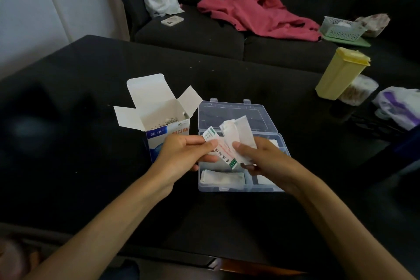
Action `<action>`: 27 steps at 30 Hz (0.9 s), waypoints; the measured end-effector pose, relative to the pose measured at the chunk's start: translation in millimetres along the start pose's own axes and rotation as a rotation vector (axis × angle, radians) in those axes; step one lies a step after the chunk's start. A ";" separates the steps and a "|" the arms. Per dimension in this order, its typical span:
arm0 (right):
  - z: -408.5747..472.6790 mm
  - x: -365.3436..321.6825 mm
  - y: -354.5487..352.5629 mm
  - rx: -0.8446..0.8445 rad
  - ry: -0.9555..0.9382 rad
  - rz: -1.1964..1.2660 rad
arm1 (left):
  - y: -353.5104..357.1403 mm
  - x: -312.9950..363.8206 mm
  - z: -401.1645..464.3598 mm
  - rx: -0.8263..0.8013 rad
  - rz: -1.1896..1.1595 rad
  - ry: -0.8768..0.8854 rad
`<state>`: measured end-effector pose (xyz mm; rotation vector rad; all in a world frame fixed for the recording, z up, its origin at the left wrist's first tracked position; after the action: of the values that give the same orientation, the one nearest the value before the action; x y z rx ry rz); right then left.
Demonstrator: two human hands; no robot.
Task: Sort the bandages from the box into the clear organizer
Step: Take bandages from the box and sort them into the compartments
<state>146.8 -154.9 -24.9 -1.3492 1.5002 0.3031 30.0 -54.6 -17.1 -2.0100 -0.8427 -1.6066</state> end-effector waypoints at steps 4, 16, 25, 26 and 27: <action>-2.2 6.6 -10.7 0.000 0.056 0.228 | -8.8 17.1 -3.4 0.028 0.025 0.172; -8.7 -13.1 14.4 -0.201 -0.060 0.455 | 13.1 55.0 -33.9 0.118 0.868 1.023; -9.5 -16.7 13.2 -0.182 -0.096 0.449 | 23.4 37.0 -22.2 0.020 0.837 0.883; -9.1 -17.5 10.8 -0.169 -0.110 0.459 | 19.2 36.8 -21.6 0.019 0.722 0.824; -8.6 -18.0 7.4 -0.154 -0.121 0.460 | 11.1 38.8 -20.8 0.055 0.564 0.753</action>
<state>132.9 -148.6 -10.1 -1.0661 1.6998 0.7915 28.5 -69.1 25.9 -1.2514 -0.0268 -1.7401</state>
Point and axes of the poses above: each hand's wrist, its own z-axis towards the middle knuckle, its own y-axis out of the palm, x = y × z, the point moved 8 cm from there along z, towards the middle knuckle, and after that the axes turned 7 degrees about -z, right-handed, at the moved point
